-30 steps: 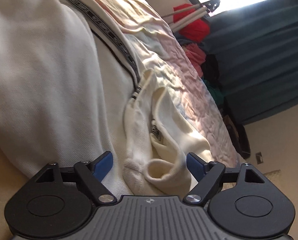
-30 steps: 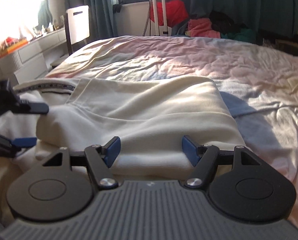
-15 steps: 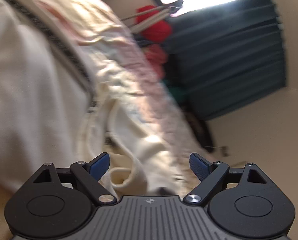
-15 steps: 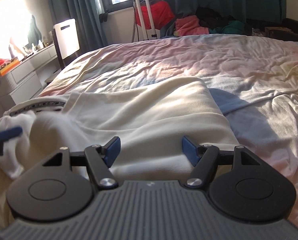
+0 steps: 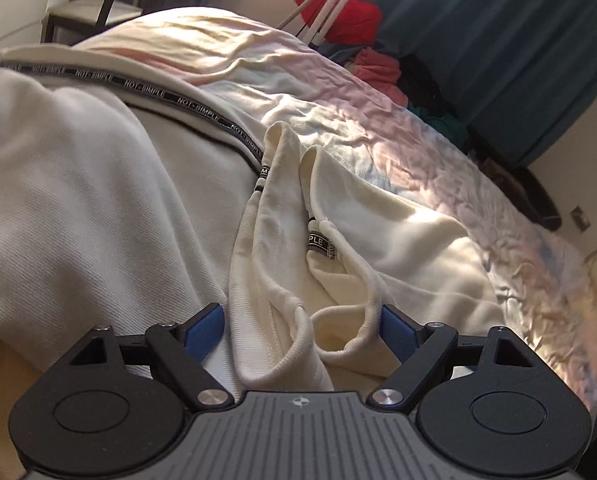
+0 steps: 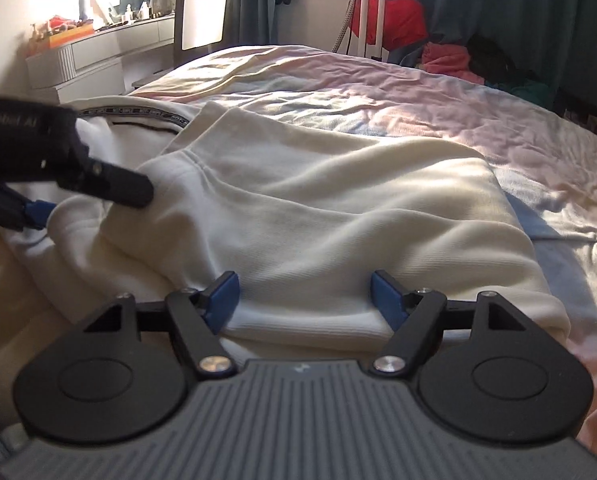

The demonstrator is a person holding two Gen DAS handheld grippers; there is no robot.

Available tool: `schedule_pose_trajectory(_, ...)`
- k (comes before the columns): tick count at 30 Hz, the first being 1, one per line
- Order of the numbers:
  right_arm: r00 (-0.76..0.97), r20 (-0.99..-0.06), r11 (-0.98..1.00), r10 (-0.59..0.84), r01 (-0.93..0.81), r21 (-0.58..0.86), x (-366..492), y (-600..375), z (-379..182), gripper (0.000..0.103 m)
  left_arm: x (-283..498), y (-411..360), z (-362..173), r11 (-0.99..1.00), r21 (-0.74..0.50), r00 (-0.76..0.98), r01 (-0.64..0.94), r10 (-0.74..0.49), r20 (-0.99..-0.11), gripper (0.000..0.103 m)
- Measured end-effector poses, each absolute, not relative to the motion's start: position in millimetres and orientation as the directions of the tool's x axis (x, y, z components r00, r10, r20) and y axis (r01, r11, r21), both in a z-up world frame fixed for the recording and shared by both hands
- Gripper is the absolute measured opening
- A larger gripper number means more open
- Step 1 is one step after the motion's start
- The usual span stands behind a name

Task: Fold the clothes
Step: 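Open the right gripper and release the sleeve onto the sweatshirt, then grasp the ribbed cuff of the sweatshirt with the left gripper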

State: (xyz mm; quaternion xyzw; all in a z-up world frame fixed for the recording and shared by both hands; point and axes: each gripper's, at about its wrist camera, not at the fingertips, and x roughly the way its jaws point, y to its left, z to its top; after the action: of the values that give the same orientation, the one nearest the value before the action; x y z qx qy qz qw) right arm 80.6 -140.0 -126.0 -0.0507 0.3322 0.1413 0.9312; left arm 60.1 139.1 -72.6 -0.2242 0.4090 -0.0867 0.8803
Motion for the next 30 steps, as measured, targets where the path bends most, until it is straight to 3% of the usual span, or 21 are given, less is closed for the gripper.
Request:
schedule_pose_trajectory(4,0.738,-0.626,0.956,0.253,-0.289,0.045,80,-148,-123,0.076,29,153,-59,0.884,-0.465,0.691,-0.052,-0.305,-0.655,0.085)
schedule_pose_trajectory(9,0.744,-0.622,0.958,0.244,-0.286,0.035,75,-148,-118,0.074,-24,208,-34,0.811,-0.535,0.795,-0.236,-0.155,-0.586,0.096)
schedule_pose_trajectory(13,0.746,-0.616,0.961,0.252,-0.271,0.065,71,-156,-111,0.074,-66,266,-39,0.553,-0.713,0.828,-0.431,-0.072,-0.556,0.103)
schedule_pose_trajectory(15,0.748,-0.604,0.958,0.274,-0.27,0.1,67,-161,-108,0.074,-72,290,-51,0.362,-0.792,0.823,-0.491,-0.104,-0.558,0.103)
schedule_pose_trajectory(18,0.744,-0.589,0.948,0.315,-0.279,0.155,62,-165,-105,0.074,-54,311,-65,0.272,-0.81,0.813,-0.52,-0.136,-0.567,0.103)
schedule_pose_trajectory(24,0.748,-0.582,0.941,0.319,-0.324,0.099,56,-152,-106,0.074,1,344,-88,0.219,-0.815,0.804,-0.536,-0.161,-0.573,0.1)
schedule_pose_trajectory(27,0.761,-0.538,0.928,0.363,-0.351,0.129,53,-152,-100,0.074,7,362,-86,0.275,-0.769,0.796,-0.577,-0.022,-0.604,0.096)
schedule_pose_trajectory(30,0.788,-0.462,0.912,0.407,-0.375,0.163,48,-152,-90,0.074,7,379,-91,0.26,-0.753,0.789,-0.605,0.062,-0.612,0.084)
